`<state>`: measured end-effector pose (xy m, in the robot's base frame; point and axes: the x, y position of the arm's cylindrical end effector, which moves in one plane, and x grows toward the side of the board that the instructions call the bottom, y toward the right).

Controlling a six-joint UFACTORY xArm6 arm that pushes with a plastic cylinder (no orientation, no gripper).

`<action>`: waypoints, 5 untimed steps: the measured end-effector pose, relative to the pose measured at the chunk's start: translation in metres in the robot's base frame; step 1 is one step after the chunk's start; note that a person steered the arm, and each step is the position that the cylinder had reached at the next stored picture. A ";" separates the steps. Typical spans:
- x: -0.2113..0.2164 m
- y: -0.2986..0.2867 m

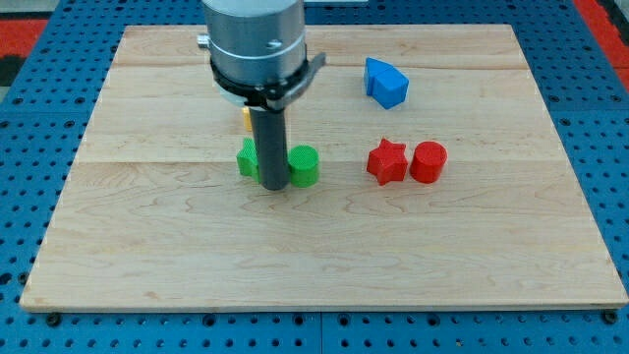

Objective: Slide the green star to the left

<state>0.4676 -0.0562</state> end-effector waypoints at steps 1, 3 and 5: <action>-0.006 -0.002; -0.006 0.061; 0.036 0.030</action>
<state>0.5036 -0.0263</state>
